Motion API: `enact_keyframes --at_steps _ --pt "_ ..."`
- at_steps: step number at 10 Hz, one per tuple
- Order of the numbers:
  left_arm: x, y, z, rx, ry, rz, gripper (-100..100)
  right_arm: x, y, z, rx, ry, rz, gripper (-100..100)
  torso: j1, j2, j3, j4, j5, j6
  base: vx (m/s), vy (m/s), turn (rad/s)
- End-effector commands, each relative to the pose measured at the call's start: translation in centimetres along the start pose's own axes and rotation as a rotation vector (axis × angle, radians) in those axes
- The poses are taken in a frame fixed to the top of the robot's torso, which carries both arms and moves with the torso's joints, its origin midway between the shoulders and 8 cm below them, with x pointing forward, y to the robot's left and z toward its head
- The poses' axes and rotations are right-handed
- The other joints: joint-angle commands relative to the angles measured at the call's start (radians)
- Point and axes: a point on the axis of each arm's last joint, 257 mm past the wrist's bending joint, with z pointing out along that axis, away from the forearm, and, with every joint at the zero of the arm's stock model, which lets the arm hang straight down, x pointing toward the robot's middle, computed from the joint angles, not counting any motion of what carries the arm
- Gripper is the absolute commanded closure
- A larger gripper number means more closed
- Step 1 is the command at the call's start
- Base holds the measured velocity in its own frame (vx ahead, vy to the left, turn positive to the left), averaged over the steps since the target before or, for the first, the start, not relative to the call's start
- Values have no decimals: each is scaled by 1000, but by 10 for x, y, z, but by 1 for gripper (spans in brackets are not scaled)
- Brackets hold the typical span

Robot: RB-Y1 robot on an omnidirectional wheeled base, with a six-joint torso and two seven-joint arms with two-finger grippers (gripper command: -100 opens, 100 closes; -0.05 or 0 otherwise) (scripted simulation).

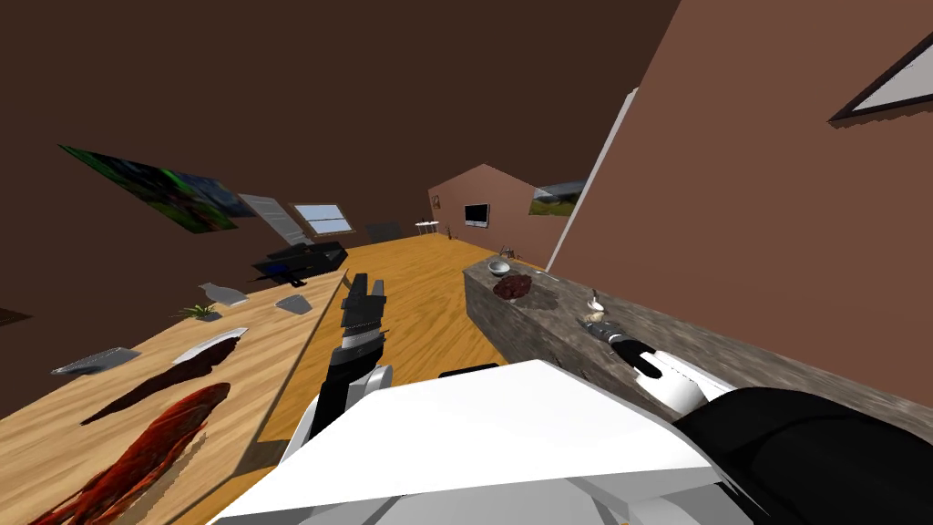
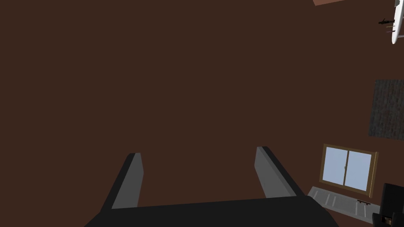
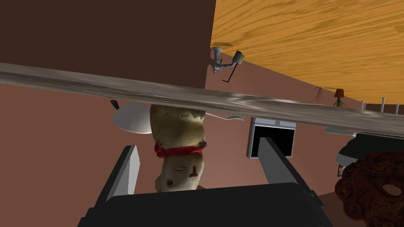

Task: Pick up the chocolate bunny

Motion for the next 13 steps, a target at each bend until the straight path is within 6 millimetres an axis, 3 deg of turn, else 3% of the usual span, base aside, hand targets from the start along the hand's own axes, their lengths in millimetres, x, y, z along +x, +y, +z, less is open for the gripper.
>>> enact_keyframes --at_steps 1,3,4,5,7,8,10,11,12,13 --pt "0 0 0 0 0 0 0 2 10 11 -21 8 2 -100 0 0 0 0 0 0 -82 18 146" --pt "0 0 0 0 0 0 0 -1 -1 21 9 6 14 -100 0 3 1 0 -2 -2 -80 11 41" --pt "0 0 0 0 0 0 0 7 -10 20 28 22 14 -100 0 1 0 0 -2 -2 -13 2 -7" --pt "0 0 0 0 0 0 0 5 0 32 5 25 12 -100 -1 -2 -1 -1 -2 -2 -85 27 169" --pt "0 0 0 0 0 0 0 3 -12 40 38 27 24 -100 -1 2 1 0 -3 -2 -88 4 35" --pt "0 0 0 0 0 0 0 1 0 48 10 31 16 -100 -2 0 0 -1 -4 -2 -88 7 129" --pt "0 0 0 0 0 0 0 -7 -11 59 45 25 33 -100 -3 -1 -1 -1 -6 -5 -81 14 49" --pt "0 0 0 0 0 0 0 -1 -18 58 58 36 33 -100 -3 -3 -2 -2 -6 -5 -16 12 -21" --pt "0 0 0 0 0 0 0 -7 -8 67 37 36 25 -100 -3 -5 -4 -2 -6 -5 -76 41 164" --pt "0 0 0 0 0 0 0 -12 -11 71 48 30 33 -100 -1 -4 -3 -2 -6 -6 -113 27 91"
